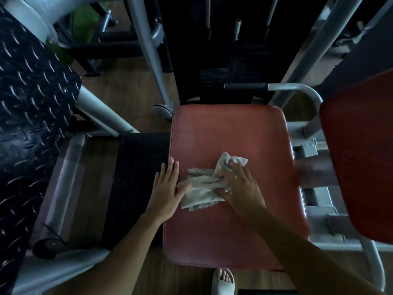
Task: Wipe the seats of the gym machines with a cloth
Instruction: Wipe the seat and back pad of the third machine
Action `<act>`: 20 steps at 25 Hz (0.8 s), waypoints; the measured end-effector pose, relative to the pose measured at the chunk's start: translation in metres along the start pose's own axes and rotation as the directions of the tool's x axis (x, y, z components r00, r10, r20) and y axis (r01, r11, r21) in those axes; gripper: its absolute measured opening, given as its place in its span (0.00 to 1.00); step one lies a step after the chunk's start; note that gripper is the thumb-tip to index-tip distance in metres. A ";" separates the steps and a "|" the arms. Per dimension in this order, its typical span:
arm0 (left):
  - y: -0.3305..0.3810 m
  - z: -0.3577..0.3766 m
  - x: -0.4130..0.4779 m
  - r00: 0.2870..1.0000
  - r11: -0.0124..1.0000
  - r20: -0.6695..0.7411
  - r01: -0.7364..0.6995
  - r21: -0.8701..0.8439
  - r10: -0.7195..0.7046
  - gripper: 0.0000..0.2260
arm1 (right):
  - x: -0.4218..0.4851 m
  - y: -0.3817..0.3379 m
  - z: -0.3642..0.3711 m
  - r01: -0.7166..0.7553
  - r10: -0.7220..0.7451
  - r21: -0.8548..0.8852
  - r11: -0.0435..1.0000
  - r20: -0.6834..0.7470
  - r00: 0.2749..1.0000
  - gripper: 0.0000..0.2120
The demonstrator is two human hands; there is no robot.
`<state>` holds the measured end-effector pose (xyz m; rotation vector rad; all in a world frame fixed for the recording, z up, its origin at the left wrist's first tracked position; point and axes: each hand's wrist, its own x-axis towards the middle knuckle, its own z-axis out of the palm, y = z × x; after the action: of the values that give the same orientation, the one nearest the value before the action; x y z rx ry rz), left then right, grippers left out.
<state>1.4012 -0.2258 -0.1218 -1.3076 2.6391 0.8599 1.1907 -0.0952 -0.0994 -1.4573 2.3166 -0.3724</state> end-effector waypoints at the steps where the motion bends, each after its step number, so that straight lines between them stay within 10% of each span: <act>1: 0.001 0.005 -0.003 1.000 1.000 0.000 -0.001 0.012 0.001 0.36 | -0.005 0.007 -0.002 -0.033 0.033 -0.020 0.999 -0.009 0.999 0.32; 10: 0.021 0.045 -0.023 0.983 0.990 -0.179 0.056 0.127 -0.033 0.31 | -0.029 0.015 -0.012 -0.293 0.291 0.064 0.954 0.046 0.956 0.21; 20: 0.081 -0.089 -0.054 0.924 0.903 0.258 0.346 -0.255 -0.281 0.17 | -0.080 -0.041 -0.127 -0.370 0.308 0.333 0.867 0.224 0.924 0.09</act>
<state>1.3899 -0.1945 0.0056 -1.5483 2.1119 1.2931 1.1978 -0.0377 0.0447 -0.8444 2.1650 -0.5301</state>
